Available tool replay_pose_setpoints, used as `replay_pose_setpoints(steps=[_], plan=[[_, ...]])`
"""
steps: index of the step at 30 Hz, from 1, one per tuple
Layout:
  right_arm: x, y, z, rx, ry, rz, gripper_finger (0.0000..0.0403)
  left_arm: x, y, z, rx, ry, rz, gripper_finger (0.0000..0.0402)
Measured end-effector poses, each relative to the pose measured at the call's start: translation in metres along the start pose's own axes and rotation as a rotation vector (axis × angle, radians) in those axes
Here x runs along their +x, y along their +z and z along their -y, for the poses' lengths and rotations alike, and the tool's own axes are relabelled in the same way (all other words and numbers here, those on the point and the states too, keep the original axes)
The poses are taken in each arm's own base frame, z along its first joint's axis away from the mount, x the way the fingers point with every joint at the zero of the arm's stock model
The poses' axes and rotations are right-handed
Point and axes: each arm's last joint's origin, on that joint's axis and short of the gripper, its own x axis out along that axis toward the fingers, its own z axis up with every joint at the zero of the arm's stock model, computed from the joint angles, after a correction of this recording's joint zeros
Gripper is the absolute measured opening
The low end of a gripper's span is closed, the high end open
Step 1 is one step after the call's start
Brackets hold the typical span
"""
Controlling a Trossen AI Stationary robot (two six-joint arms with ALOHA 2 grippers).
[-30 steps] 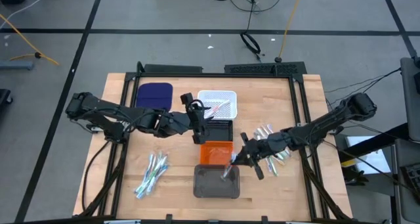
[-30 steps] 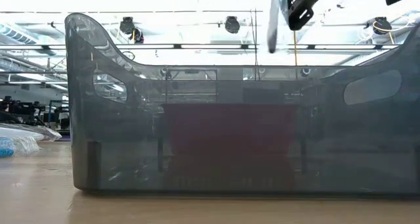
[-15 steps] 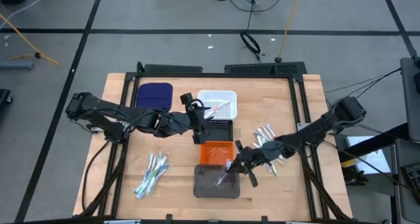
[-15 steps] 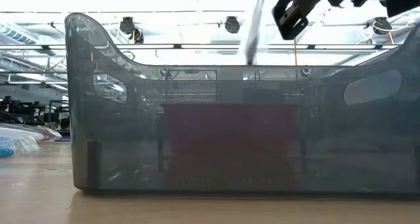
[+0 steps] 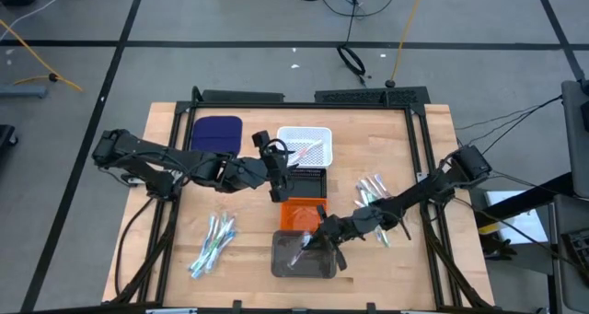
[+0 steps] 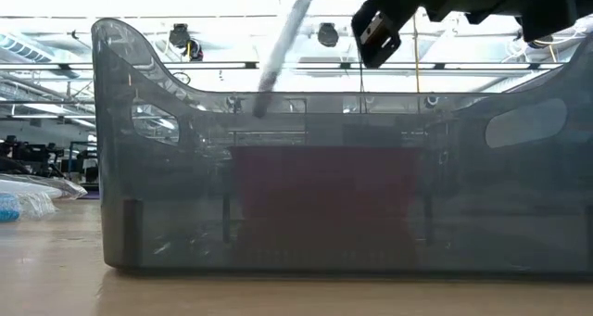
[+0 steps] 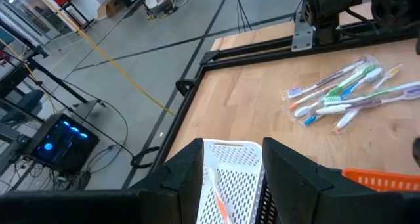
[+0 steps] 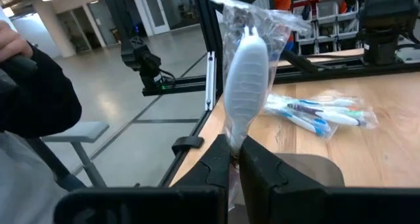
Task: Pick & Place Toothbrushes
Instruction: Put the purple toothbrush into the black bin
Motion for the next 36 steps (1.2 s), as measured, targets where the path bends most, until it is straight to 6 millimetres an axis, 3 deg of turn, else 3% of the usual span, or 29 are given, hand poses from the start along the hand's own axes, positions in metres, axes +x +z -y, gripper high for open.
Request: replay_pose_setpoints(steps=[10, 26, 36], plan=[[0.006, -0.0033, 0.0023, -0.052, -0.007, -0.009, 0.0026, 0.0, -0.0014, 0.0002, -0.005, -0.001, -0.012, 0.0157], [0.006, -0.0036, 0.0019, -0.081, -0.006, -0.011, 0.0179, 0.0001, -0.0015, 0.0003, -0.004, -0.002, -0.013, 0.0157], [0.0054, -0.0023, 0.0015, -0.109, -0.005, -0.01, 0.0181, 0.0001, -0.0015, 0.0003, -0.007, -0.001, -0.013, 0.0157]])
